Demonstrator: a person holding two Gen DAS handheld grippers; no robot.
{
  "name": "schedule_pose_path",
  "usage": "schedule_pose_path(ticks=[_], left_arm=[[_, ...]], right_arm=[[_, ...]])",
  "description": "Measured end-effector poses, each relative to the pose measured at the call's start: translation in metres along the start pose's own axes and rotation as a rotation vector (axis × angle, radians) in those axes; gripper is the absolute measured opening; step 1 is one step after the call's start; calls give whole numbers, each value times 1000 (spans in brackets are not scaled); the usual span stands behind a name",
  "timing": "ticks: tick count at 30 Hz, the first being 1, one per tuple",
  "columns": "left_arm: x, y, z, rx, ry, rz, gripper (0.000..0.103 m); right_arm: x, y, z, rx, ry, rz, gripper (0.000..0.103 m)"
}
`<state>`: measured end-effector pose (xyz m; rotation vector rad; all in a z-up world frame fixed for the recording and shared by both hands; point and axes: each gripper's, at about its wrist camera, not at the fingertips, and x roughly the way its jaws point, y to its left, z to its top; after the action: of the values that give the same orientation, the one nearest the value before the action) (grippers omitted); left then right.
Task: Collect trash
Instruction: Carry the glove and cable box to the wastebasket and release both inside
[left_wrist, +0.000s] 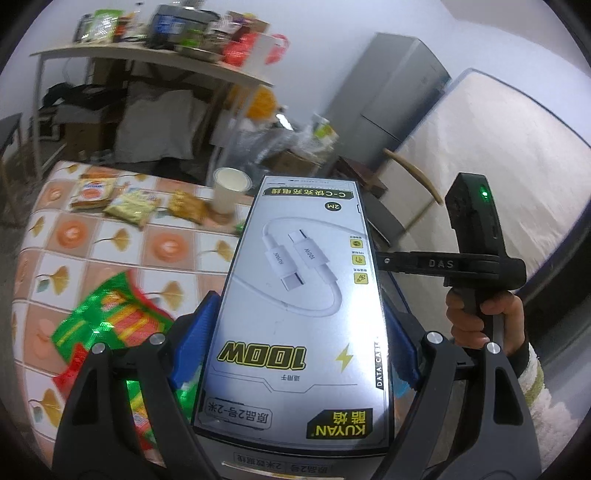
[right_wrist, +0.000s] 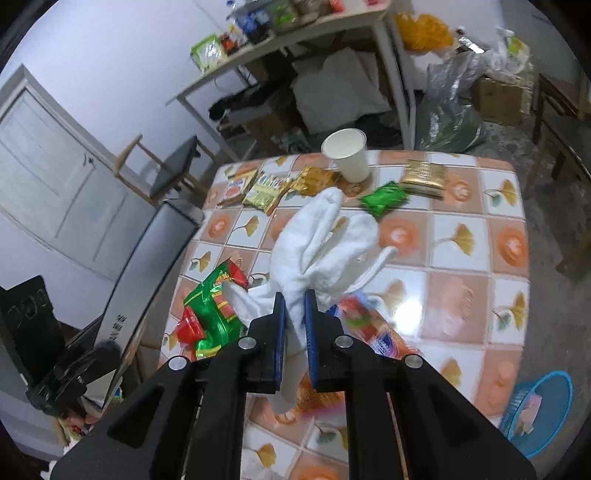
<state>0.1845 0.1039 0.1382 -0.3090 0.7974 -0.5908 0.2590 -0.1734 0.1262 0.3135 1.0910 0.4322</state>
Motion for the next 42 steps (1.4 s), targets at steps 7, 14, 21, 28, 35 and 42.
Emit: schedule_pose_path(ticks=[7, 14, 21, 28, 35, 42], left_arm=[[38, -83, -15, 113, 82, -100, 78], [106, -186, -47, 248, 211, -239, 78], [206, -290, -103, 348, 447, -334, 78], [311, -360, -174, 417, 671, -316, 78], [396, -392, -223, 448, 799, -278, 78], [486, -412, -257, 452, 868, -206, 89]], right_arm=[[-90, -80, -71, 135, -140, -8, 11], [-166, -184, -168, 351, -255, -79, 11], [-203, -293, -284, 642, -335, -122, 11], [-186, -379, -366, 891, -355, -110, 11], [-155, -445, -404, 1046, -351, -125, 11], [-111, -522, -410, 1184, -387, -184, 29]])
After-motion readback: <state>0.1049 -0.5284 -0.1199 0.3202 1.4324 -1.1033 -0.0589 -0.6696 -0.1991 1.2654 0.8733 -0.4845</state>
